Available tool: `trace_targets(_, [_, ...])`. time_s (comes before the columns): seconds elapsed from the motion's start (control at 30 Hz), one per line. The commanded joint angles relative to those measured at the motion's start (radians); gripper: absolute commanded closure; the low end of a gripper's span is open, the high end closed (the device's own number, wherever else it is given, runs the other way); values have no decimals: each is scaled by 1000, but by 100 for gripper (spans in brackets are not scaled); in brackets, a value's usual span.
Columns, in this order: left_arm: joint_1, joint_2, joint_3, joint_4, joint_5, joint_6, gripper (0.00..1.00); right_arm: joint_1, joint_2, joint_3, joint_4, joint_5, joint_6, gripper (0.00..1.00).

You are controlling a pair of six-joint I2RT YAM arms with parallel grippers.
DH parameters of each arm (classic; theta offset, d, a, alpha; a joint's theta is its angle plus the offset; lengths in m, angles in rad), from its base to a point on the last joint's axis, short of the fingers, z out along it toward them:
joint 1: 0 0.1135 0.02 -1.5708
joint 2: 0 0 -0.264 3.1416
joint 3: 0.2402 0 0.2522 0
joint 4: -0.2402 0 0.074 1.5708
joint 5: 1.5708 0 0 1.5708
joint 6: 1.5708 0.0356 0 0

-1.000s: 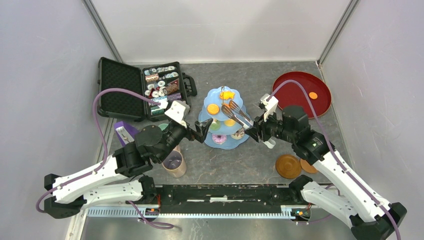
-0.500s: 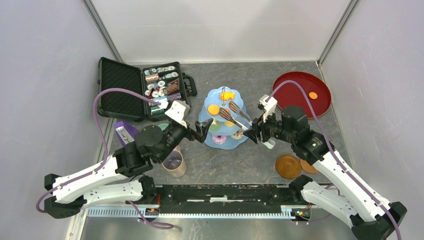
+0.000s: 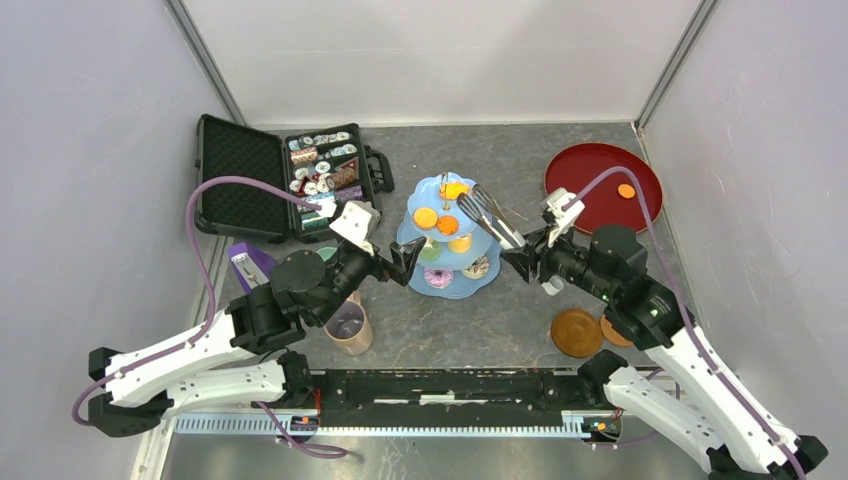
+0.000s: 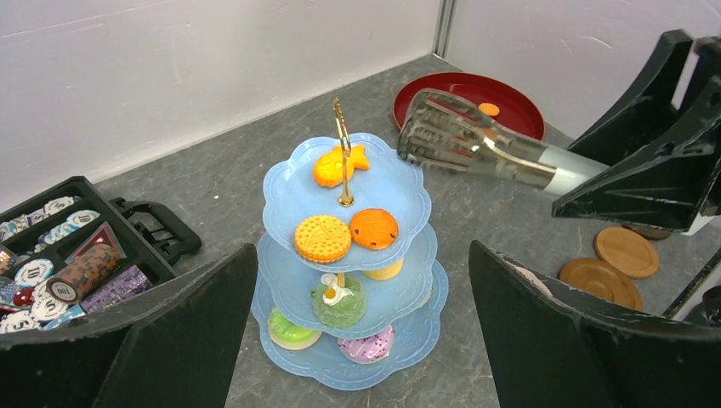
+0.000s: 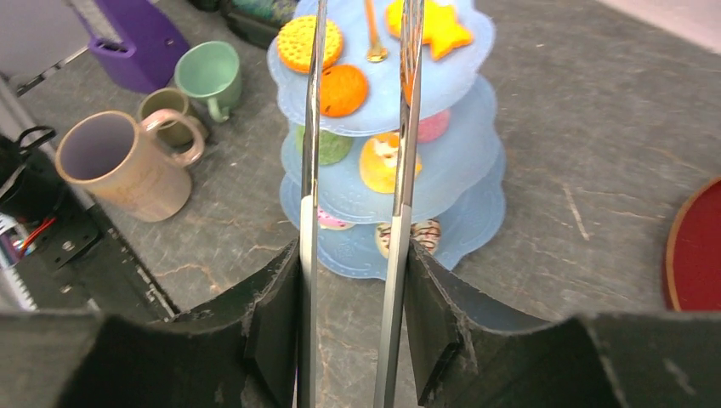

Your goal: Serve the afternoon tea

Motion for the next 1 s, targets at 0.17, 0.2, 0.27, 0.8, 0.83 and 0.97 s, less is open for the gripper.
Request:
trace_targets(0.17, [5,-15,17,27,-6,-42,0,4,-168,-22,-88,756,45,52])
trace_targets(0.2, [4,-13,17,27,-5,-42,0,4,-184,-42,-106,845,74,53])
trace_targets(0.27, [5,-13,19,27,0,-45,0,3,-202,-80,-122,1006,115,54])
trace_targets(0.8, [2,-21,19,24,13,-53,0,-500,326,-64,165,551,78,53])
trace_targets(0.83, [3,-18,19,25,12,-53,0,-538,395,-25,141,480,80,53])
trace_targets(0.97, [2,-10,19,24,12,-53,0,-660,558,42,154,330,91,49])
